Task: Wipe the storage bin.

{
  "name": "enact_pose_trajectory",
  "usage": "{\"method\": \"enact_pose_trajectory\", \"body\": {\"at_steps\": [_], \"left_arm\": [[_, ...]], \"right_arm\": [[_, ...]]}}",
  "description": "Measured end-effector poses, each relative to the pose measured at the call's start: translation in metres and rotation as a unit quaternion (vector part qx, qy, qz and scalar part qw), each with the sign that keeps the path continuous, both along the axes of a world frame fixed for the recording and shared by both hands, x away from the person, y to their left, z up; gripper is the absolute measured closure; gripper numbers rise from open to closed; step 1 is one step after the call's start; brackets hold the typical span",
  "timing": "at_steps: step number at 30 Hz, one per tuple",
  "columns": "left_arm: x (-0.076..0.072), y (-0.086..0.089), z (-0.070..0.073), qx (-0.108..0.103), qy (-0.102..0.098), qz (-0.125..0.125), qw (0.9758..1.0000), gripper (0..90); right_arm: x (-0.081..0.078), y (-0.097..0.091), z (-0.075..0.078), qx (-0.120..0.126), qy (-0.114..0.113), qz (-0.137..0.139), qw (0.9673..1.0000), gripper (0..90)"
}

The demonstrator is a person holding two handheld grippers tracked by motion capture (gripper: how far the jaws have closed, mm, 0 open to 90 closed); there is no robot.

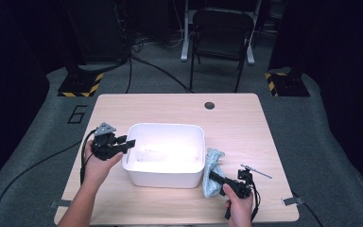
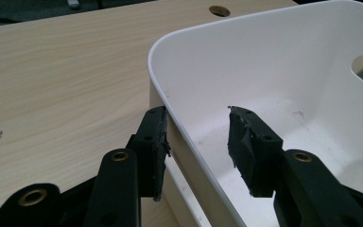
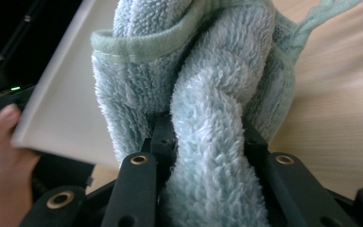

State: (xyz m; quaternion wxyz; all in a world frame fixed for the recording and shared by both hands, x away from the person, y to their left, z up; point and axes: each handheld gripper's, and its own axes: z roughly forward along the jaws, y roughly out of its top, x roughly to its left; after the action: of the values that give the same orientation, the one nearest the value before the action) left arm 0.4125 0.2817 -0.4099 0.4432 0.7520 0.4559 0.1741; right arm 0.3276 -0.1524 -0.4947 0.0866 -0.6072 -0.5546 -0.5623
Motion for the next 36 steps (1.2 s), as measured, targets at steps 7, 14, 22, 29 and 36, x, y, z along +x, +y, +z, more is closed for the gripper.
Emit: {"method": "enact_pose_trajectory", "body": {"at_steps": [7, 14, 22, 29, 36], "left_arm": [[0.019, 0.002, -0.005, -0.020, -0.005, -0.007, 0.9998, 60.0], [0.034, 0.007, -0.014, -0.024, -0.012, -0.028, 0.9993, 61.1], [0.038, 0.005, -0.016, -0.023, -0.010, -0.032, 0.9992, 64.3], [0.023, -0.002, -0.012, 0.017, -0.026, -0.025, 0.9992, 67.4], [0.005, -0.007, -0.008, 0.032, -0.022, -0.015, 0.9991, 66.7]], "right_arm": [[-0.014, 0.013, 0.026, -0.054, -0.050, 0.008, 0.9973, 67.3], [-0.017, 0.018, 0.018, -0.052, -0.040, 0.001, 0.9978, 65.4], [-0.015, 0.019, 0.018, -0.058, -0.041, 0.004, 0.9975, 65.4], [-0.013, 0.018, 0.016, -0.055, -0.038, -0.006, 0.9978, 65.3], [-0.010, 0.011, 0.013, -0.054, -0.043, -0.028, 0.9972, 65.4]]}}
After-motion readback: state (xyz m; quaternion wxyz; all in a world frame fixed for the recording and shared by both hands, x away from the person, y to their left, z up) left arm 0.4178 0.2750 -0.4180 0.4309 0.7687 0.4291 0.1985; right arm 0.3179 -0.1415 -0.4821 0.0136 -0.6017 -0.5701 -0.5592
